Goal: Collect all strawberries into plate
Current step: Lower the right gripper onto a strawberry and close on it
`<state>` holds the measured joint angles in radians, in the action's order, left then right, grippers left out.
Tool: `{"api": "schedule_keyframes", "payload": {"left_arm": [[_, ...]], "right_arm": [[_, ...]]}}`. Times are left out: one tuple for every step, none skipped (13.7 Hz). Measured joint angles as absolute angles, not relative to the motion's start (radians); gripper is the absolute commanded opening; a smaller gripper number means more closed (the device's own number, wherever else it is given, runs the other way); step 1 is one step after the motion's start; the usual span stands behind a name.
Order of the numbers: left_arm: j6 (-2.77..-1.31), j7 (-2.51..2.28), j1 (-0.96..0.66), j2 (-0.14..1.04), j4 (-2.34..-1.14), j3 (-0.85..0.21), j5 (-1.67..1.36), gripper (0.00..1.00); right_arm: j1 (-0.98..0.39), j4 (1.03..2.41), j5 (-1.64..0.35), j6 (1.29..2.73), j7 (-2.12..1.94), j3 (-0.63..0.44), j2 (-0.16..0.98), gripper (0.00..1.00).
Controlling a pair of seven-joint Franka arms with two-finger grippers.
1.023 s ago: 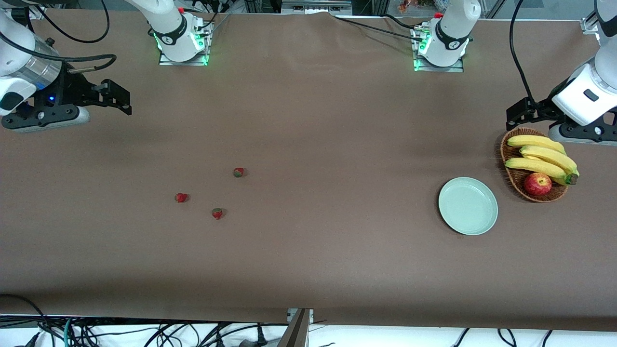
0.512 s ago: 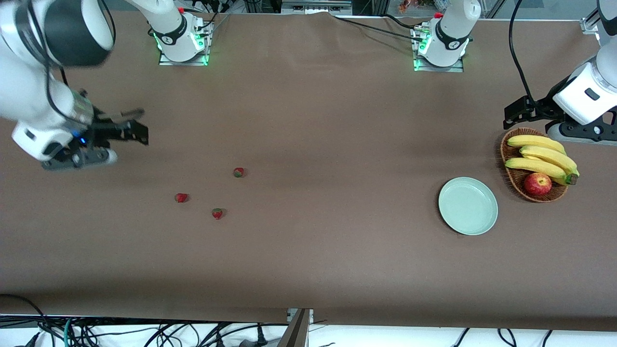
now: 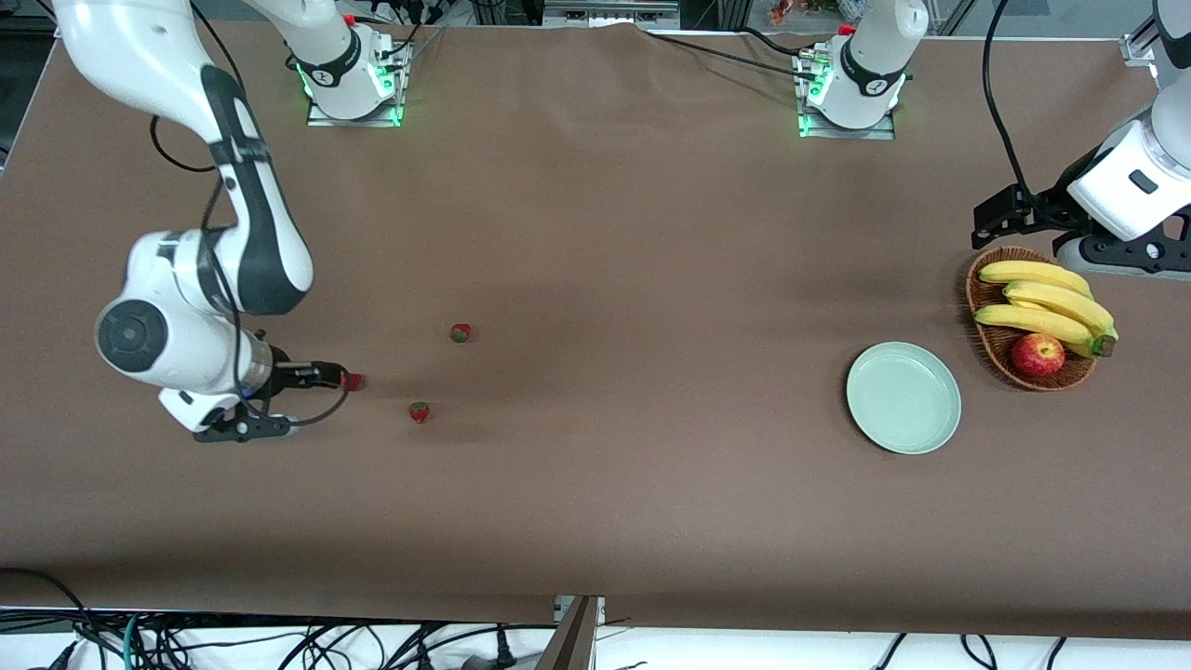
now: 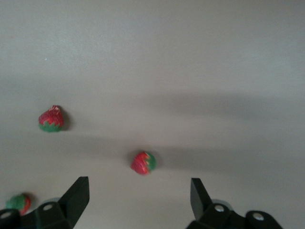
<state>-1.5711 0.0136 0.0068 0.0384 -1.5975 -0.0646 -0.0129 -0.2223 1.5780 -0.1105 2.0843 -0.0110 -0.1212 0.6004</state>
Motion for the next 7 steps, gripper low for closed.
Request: {"api": "schedule_keyframes", "payload": {"left_arm": [[-1.571, 0.014, 0.007, 0.038, -1.598, -0.065, -0.013, 1.00], [-1.571, 0.014, 0.007, 0.038, -1.598, -0.065, -0.013, 1.00], [-1.571, 0.014, 0.007, 0.038, -1.597, -0.065, -0.013, 1.00], [-1.570, 0.014, 0.007, 0.038, -1.597, -0.065, -0.013, 1.00], [-1.570, 0.014, 0.007, 0.038, -1.597, -0.065, -0.013, 1.00], [-1.570, 0.014, 0.007, 0.038, -1.597, -0.065, -0.013, 1.00], [-1.570, 0.014, 0.007, 0.038, -1.597, -0.065, -0.013, 1.00]], "right_arm": [[-0.222, 1.576, -0.133, 2.094, -0.011, -0.121, 0.622, 0.89], [-0.222, 1.575, -0.146, 2.102, -0.011, -0.121, 0.636, 0.86], [-0.222, 1.574, -0.150, 2.112, -0.011, -0.121, 0.649, 0.83], [-0.222, 1.574, -0.152, 2.122, -0.011, -0.121, 0.661, 0.81], [-0.222, 1.575, -0.152, 2.132, -0.011, -0.121, 0.675, 0.78], [-0.222, 1.577, -0.152, 2.136, -0.010, -0.121, 0.687, 0.76], [-0.222, 1.583, -0.152, 2.137, -0.010, -0.121, 0.697, 0.75]]}}
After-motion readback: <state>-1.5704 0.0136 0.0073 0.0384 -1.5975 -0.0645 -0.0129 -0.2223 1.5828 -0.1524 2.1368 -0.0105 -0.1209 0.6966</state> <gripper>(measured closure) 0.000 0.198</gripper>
